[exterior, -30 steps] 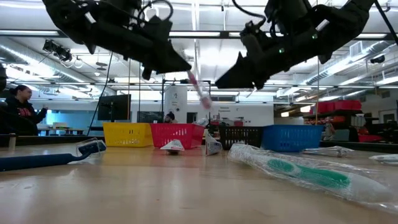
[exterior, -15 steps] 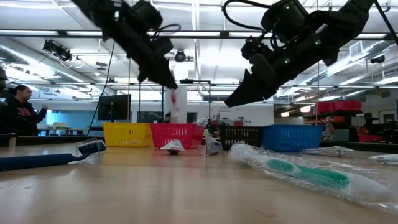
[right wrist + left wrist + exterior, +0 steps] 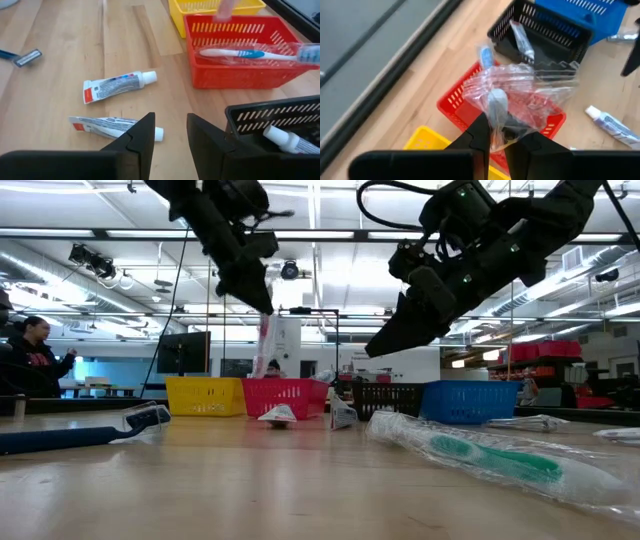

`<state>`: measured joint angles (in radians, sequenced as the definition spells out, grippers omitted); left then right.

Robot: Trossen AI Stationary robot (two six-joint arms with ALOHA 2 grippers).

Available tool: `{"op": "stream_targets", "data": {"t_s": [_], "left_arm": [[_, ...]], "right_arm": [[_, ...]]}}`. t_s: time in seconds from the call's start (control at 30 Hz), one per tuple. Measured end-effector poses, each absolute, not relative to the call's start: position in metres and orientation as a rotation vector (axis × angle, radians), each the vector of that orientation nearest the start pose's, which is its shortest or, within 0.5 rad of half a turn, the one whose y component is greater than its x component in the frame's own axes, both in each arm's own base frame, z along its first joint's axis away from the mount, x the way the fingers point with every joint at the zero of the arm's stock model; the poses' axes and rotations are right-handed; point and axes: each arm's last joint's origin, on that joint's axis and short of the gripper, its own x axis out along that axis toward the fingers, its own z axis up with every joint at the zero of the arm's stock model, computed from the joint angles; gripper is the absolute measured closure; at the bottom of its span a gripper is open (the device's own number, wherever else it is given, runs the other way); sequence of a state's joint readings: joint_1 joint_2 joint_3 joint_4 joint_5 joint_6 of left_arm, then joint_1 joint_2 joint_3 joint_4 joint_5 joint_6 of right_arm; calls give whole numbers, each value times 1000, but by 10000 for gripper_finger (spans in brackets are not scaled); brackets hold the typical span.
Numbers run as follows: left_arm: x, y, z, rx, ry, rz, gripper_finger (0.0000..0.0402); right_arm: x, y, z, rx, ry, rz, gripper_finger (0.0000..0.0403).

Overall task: Pick & Place Travel size toiletries
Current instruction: Put the orange toothbrush into the red bin, then put the white toothpaste into the black bin

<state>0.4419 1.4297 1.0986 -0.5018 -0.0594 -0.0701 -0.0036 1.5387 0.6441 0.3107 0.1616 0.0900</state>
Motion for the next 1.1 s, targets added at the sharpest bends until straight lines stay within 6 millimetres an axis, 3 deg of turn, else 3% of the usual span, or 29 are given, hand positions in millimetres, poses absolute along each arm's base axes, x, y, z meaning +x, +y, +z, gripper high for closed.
{"op": "stream_targets", "data": {"t_s": [0.17, 0.33, 0.47, 0.83, 1.1], "left_arm": [[283, 134, 247, -264, 855, 447, 365], [294, 141, 222, -294, 923, 432, 331], [296, 144, 213, -292, 949, 456, 301], [299, 150, 224, -158, 870, 495, 211], [289, 137, 258, -79, 770, 483, 212]], "right_arm": [[293, -3, 161, 51, 567, -175, 280], [293, -3, 162, 51, 561, -174, 280], [293, -3, 162, 51, 560, -174, 280], [293, -2, 162, 65, 560, -170, 279], [293, -6, 162, 41, 566, -139, 257]]}}
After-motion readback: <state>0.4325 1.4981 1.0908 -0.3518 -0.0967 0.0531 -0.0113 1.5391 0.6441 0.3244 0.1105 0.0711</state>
